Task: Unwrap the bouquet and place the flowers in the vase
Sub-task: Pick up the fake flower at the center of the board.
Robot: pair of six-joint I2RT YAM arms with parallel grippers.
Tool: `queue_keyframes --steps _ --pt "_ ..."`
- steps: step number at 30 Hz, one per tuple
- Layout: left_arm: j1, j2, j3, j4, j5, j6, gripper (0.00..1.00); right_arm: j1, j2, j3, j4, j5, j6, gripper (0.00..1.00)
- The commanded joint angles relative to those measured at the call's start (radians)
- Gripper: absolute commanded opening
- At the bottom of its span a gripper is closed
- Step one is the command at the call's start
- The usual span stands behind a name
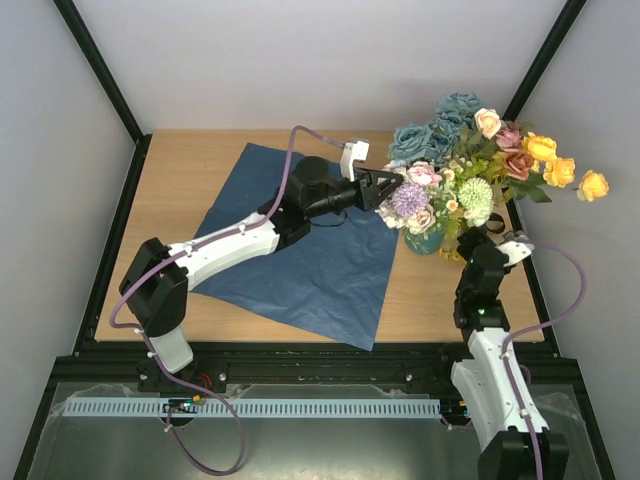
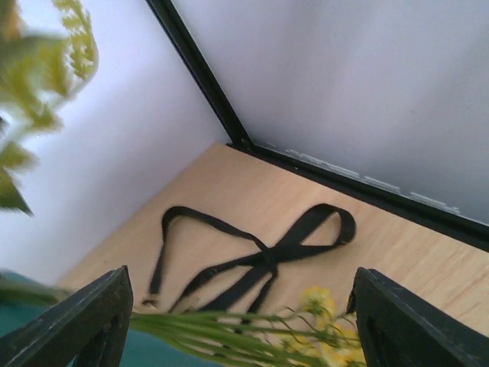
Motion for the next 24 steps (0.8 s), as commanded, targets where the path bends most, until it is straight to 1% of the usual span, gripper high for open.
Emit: queue_keyframes --steps 1,2,4,5,7,8,10,12,14,16,18,21,24 --pt "-0.002 -0.067 -0.014 0.009 0.001 0.007 0.3 -0.001 -0.078 -0.146 0.277 0.054 -0.31 0.75" --pt "-0.003 -0.076 -0.016 0.008 0.001 0.009 0.3 -0.001 -0.098 -0.182 0.344 0.074 -0.36 0.72" --pt "-0.003 -0.081 -0.015 0.011 0.003 0.009 0.31 -0.001 -0.129 -0.236 0.412 0.074 -0.478 0.66" --pt "-0.002 -0.08 -0.013 0.014 0.008 0.008 0.31 -0.001 -0.128 -0.253 0.44 0.079 -0.527 0.65" --pt "-0.003 -0.075 -0.011 0.022 0.018 0.003 0.31 -0.001 -0.1 -0.267 0.481 0.074 -0.575 0.65" --pt "-0.003 -0.073 -0.011 0.025 0.024 0.001 0.31 -0.001 -0.066 -0.275 0.519 0.045 -0.599 0.67" --pt "-0.002 -0.076 -0.012 0.019 0.034 0.002 0.31 -0.001 0.042 -0.256 0.561 0.039 -0.623 0.7" --pt "-0.003 -0.095 -0.02 0.004 0.035 0.014 0.32 -0.001 0.157 -0.23 0.63 0.048 -0.702 0.75" --pt "-0.001 -0.127 -0.038 -0.009 0.014 0.031 0.33 -0.001 0.259 -0.209 0.711 0.048 -0.8 0.77" --pt "0.0 -0.162 -0.049 -0.036 -0.016 0.043 0.33 -0.005 0.337 -0.205 0.797 0.06 -0.841 0.79" --pt "0.005 -0.196 -0.059 -0.056 -0.019 0.057 0.34 -0.03 0.414 -0.222 0.9 0.017 -0.841 0.8" --pt "0.007 -0.26 -0.104 -0.048 -0.036 0.068 0.36 -0.067 0.521 -0.212 0.991 -0.069 -0.867 0.8" --pt "0.007 -0.325 -0.148 -0.055 -0.059 0.085 0.37 -0.079 0.611 -0.184 1.032 -0.127 -0.903 0.78"
